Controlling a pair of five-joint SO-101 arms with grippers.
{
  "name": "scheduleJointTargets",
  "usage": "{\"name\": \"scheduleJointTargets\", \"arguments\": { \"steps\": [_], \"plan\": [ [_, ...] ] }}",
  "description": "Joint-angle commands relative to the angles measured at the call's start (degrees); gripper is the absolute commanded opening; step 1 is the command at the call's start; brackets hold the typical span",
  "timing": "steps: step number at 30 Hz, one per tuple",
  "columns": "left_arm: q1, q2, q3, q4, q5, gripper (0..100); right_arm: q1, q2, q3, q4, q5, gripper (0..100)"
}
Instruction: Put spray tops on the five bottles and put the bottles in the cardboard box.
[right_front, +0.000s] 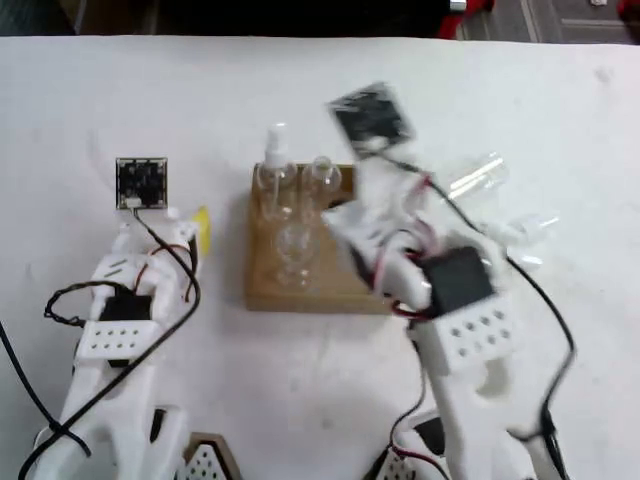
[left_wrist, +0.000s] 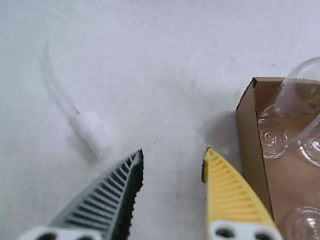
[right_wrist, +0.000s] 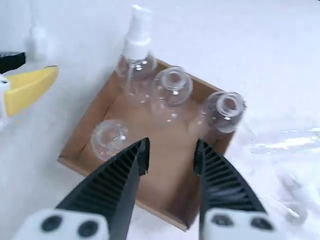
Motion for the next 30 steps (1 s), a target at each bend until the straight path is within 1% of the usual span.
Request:
{"name": "scheduleJointTargets", "arguments": {
  "steps": [1,3,9,12,15,17,18,20,22,23,25,27,28,30],
  "plan": [
    [0.4,-1.4,-0.3,-1.6,-0.5,18,12.0,-7.3,7.6,-1.1,0.0,12.7],
    [0.3,-1.4,-0.4,-1.6,-0.6,18,16.4,-10.0,14.2,-4.4,-0.2,12.7],
    [-2.4,-1.7,-0.6,-1.6,-0.2,18,27.2,-17.7,33.9,-21.5,-7.7,12.7],
    [-2.6,-1.6,-0.6,-1.6,-0.3,18,28.3,-19.6,43.9,-32.0,-8.8,12.7],
    [-2.6,-1.6,-1.0,-1.2,-1.1,18,29.1,-20.6,51.6,-42.3,-6.6,12.7],
    [-1.3,-1.3,-2.5,0.0,-6.2,18,30.0,-19.9,55.2,-48.0,-6.2,12.7],
    [-0.3,-1.3,-3.7,1.9,-8.8,18,30.2,-19.6,56.5,-50.2,-6.2,12.7],
    [1.1,-1.3,-6.7,7.1,-11.6,18,30.2,-19.1,58.3,-53.4,-6.0,12.7],
    [0.9,-1.3,-10.7,13.3,-13.5,19,30.4,-18.6,59.0,-54.8,-5.9,12.7],
    [0.7,-1.3,-13.1,16.4,-15.6,19,30.8,-18.2,59.1,-54.9,-5.9,12.7],
    [0.3,-1.3,-17.8,23.3,-25.3,19,31.4,-17.3,59.1,-54.9,-5.9,12.7],
    [-2.3,-1.4,-22.1,29.7,-36.4,18,31.7,-16.5,59.0,-55.0,-5.9,12.7],
    [-4.9,-1.5,-23.9,31.8,-40.8,18,31.6,-16.1,59.0,-55.0,-5.9,12.7],
    [-11.0,-1.6,-26.9,32.5,-45.8,18,31.4,-15.8,58.9,-55.5,-5.9,12.7]
  ]
}}
